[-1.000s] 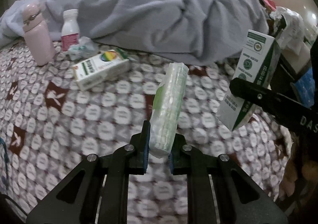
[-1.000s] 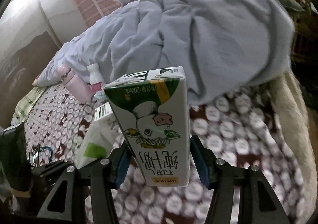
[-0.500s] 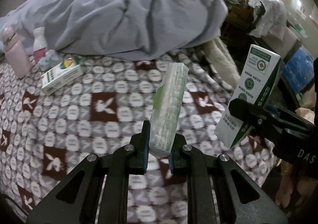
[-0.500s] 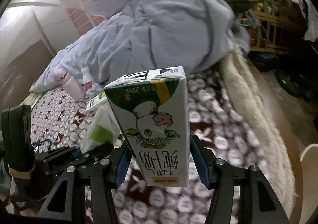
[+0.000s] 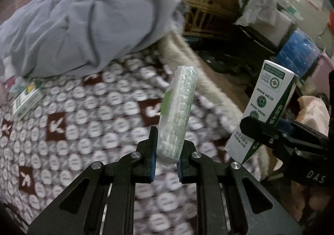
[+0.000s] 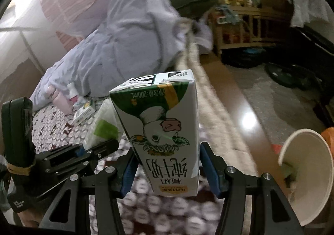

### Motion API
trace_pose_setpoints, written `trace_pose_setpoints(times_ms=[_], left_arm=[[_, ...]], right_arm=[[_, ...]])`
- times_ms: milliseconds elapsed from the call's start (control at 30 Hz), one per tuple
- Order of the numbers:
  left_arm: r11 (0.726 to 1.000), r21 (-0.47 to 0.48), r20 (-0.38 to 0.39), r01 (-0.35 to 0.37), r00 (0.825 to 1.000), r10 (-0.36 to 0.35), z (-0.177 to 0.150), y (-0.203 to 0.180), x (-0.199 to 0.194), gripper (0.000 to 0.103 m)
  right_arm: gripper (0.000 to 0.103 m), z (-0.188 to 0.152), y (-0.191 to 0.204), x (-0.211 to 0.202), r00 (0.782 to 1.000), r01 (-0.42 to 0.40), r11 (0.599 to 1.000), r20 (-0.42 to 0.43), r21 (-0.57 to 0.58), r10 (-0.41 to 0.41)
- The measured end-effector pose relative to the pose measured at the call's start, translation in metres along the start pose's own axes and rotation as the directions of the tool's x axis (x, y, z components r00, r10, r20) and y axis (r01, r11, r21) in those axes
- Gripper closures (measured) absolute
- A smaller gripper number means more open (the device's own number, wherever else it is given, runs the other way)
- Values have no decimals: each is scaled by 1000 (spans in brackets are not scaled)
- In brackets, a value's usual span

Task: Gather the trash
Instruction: 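Carry the tissue pack and milk carton over the white bucket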

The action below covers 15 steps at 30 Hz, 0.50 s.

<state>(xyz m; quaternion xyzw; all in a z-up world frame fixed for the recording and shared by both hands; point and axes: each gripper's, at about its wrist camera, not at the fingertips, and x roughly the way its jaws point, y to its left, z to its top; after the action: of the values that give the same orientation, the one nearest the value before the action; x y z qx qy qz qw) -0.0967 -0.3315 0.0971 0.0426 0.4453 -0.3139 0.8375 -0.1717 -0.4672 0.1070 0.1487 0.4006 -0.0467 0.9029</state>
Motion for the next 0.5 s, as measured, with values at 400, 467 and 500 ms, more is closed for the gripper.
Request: trace_pose_setpoints(times_ms=[400, 467, 500], left_arm=[[989, 128, -27, 76, 997, -73, 14, -89, 26, 90], [985, 148, -34, 85, 996, -80, 15, -102, 30, 90], [984, 157, -36, 88, 996, -83, 15, -108, 32, 90]], right_arm=[[47, -10, -86, -42, 994, 89, 988, 45, 128, -95], [47, -12, -99, -47, 993, 100, 984, 48, 151, -108], [47, -13, -106, -50, 992, 105, 981, 50, 163, -115]])
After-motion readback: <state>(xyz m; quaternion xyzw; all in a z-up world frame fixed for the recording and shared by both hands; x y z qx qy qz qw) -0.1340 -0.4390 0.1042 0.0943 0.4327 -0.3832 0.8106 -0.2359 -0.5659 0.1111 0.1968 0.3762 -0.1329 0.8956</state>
